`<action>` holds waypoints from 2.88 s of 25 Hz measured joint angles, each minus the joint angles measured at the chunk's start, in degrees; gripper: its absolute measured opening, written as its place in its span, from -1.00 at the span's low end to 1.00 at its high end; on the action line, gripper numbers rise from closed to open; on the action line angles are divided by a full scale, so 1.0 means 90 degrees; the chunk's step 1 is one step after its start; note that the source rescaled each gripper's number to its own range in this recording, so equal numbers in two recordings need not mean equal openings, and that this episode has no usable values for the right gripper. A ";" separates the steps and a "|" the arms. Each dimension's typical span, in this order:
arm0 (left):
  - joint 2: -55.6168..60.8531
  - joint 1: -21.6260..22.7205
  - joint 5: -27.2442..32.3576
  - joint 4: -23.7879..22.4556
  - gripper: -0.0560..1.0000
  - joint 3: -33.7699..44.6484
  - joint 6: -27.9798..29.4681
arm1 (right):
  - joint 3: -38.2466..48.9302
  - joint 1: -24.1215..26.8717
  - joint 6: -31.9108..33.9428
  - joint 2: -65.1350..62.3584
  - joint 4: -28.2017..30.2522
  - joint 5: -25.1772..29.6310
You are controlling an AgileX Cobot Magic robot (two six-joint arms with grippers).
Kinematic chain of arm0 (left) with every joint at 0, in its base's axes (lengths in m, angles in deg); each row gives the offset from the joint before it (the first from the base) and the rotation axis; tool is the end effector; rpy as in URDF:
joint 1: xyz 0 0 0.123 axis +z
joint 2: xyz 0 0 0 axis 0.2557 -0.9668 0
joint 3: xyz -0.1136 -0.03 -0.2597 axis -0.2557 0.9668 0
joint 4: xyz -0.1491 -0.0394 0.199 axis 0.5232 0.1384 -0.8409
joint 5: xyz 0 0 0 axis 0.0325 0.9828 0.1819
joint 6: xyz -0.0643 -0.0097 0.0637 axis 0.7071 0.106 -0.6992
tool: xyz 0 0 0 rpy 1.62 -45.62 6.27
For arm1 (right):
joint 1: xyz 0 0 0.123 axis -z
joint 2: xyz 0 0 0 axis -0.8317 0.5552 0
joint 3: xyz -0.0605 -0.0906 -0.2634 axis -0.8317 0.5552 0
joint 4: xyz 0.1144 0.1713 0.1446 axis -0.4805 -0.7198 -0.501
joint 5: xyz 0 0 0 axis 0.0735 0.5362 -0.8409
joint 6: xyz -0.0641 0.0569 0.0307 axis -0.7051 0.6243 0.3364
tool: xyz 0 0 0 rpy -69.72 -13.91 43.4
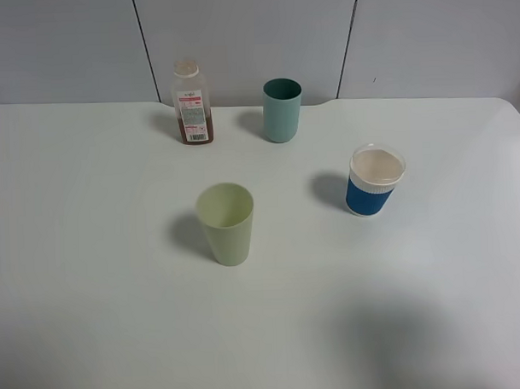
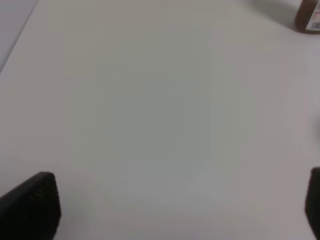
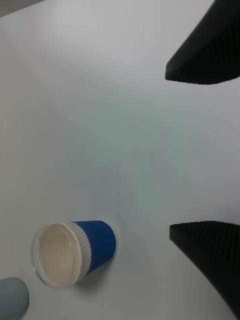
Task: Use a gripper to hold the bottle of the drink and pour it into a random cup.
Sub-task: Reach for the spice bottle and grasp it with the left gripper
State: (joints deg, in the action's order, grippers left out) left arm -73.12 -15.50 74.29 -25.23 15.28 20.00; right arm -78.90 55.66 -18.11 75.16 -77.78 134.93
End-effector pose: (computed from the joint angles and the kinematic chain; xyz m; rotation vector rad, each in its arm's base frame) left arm -0.0067 0.0079 0.2794 -0.1142 2.0258 0.0335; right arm -0.0056 0.0019 0.2767 -0.1221 2.0441 -0.0296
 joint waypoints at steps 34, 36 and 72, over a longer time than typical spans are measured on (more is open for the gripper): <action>0.0000 0.0000 0.0000 0.0000 1.00 0.0000 0.0000 | 0.0000 0.0000 0.0000 0.0000 0.0000 0.0000; 0.0000 0.0000 0.0000 0.0000 1.00 0.0000 0.0000 | 0.0000 0.0000 0.0000 0.0000 0.0000 0.0000; 0.0000 0.0000 0.0000 -0.0028 1.00 0.0000 0.0000 | 0.0000 0.0000 0.0000 0.0000 0.0000 0.0000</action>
State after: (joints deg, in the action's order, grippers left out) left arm -73.12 -15.50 74.29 -25.48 15.28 20.00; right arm -78.90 55.66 -18.11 75.16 -77.78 134.93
